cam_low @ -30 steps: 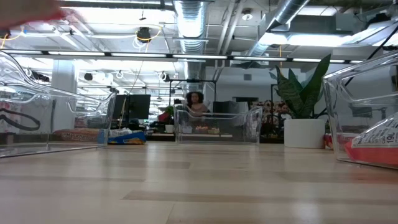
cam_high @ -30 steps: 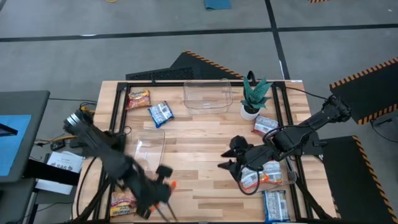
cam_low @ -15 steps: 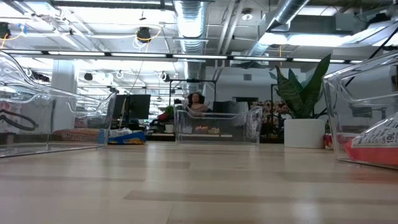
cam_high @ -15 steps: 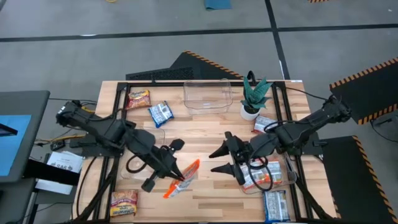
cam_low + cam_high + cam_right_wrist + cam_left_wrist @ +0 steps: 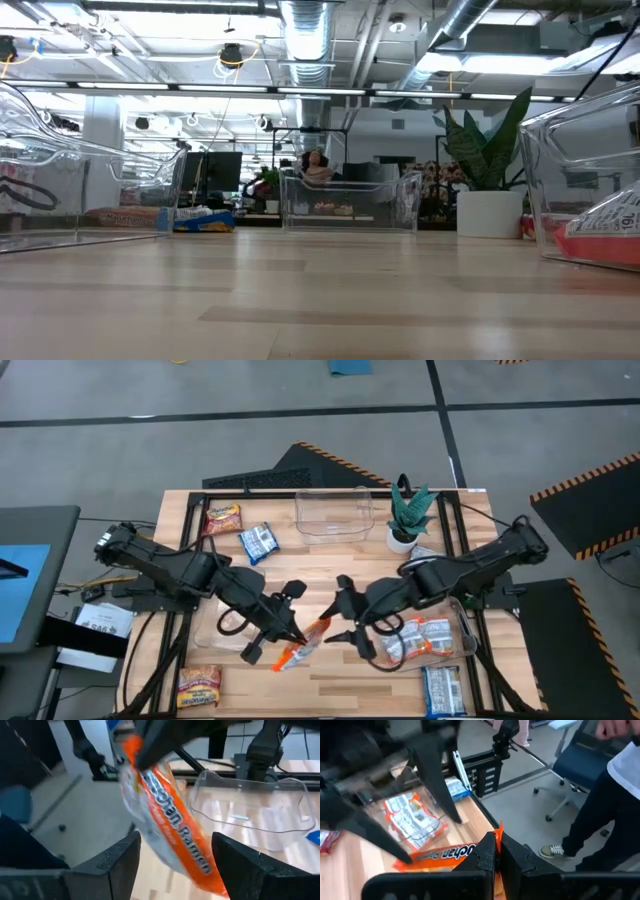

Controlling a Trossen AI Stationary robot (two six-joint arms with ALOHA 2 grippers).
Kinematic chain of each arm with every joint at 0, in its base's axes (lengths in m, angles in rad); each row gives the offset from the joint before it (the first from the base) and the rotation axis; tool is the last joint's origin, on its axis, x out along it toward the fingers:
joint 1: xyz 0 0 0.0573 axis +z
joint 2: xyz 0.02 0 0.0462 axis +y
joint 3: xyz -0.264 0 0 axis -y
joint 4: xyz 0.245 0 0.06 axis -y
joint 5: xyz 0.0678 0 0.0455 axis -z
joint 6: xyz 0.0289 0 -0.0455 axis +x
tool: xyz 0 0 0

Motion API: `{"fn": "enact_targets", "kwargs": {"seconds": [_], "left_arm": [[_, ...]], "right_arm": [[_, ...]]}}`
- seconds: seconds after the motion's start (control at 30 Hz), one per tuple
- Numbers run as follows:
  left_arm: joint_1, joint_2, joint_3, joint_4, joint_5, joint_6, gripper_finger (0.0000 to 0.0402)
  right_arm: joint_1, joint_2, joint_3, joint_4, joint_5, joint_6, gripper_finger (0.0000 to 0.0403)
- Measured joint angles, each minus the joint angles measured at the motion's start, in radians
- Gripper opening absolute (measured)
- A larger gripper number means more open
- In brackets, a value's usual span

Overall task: Sort Maruchan noodles
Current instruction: Put the orange noodle pack into the bottom right transparent bin

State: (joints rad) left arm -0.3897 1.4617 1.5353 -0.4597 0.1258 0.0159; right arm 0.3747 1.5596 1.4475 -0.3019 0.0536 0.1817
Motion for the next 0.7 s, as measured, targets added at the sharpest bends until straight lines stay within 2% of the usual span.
{"fn": "enact_targets", "kwargs": {"seconds": [0.23,0.37,0.53,0.7], "left_arm": [[-0.002,0.016,0.001,0.008,-0.007,0.011,0.0],[-0.001,0.02,0.0,0.007,-0.047,0.046,0.0],[0.002,0.023,0.0,-0.004,-0.059,0.063,0.0],[0.002,0.023,0.0,0.012,-0.059,0.084,0.0]], "right_arm": [[-0.018,0.076,0.08,-0.075,-0.003,-0.084,0.027],[-0.018,0.114,0.106,-0.084,-0.065,-0.089,0.027],[-0.017,0.118,0.107,-0.084,-0.134,-0.083,0.027],[-0.017,0.101,0.108,-0.077,-0.135,-0.078,0.027]]}}
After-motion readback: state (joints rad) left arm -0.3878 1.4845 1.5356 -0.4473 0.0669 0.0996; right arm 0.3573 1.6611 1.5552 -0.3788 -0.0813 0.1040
